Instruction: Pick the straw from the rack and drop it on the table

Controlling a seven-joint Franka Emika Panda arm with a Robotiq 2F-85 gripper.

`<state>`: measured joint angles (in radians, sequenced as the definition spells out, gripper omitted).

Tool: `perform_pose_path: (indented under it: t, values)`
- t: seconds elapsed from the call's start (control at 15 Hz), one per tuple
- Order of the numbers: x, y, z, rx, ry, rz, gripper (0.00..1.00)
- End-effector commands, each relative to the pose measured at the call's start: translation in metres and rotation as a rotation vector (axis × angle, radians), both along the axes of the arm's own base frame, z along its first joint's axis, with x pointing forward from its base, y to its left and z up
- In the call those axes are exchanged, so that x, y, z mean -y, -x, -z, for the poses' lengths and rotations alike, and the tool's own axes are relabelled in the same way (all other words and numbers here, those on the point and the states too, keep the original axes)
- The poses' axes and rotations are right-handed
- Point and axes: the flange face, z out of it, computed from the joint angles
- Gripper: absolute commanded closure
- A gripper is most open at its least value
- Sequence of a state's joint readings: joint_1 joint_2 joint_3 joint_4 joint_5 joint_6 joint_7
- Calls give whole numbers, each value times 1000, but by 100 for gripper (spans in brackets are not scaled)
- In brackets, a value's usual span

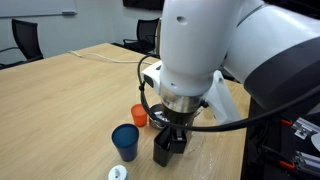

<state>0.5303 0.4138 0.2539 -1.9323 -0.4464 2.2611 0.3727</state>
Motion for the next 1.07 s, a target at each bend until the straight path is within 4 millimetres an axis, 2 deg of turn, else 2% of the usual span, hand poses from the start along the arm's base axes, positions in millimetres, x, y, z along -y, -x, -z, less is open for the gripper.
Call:
perform_pose_path:
  t: [0.0, 0.2, 0.73, 0.8, 0.87, 1.0]
  values:
    - [-6, -4, -8, 14, 42, 0, 0]
    - [-6, -6, -10, 12, 48, 8, 0]
    - [11, -21, 5, 16, 52, 72, 2]
    - [12, -21, 5, 22, 50, 78, 26]
    - [13, -22, 4, 25, 50, 85, 27]
    - [14, -23, 4, 26, 47, 103, 40]
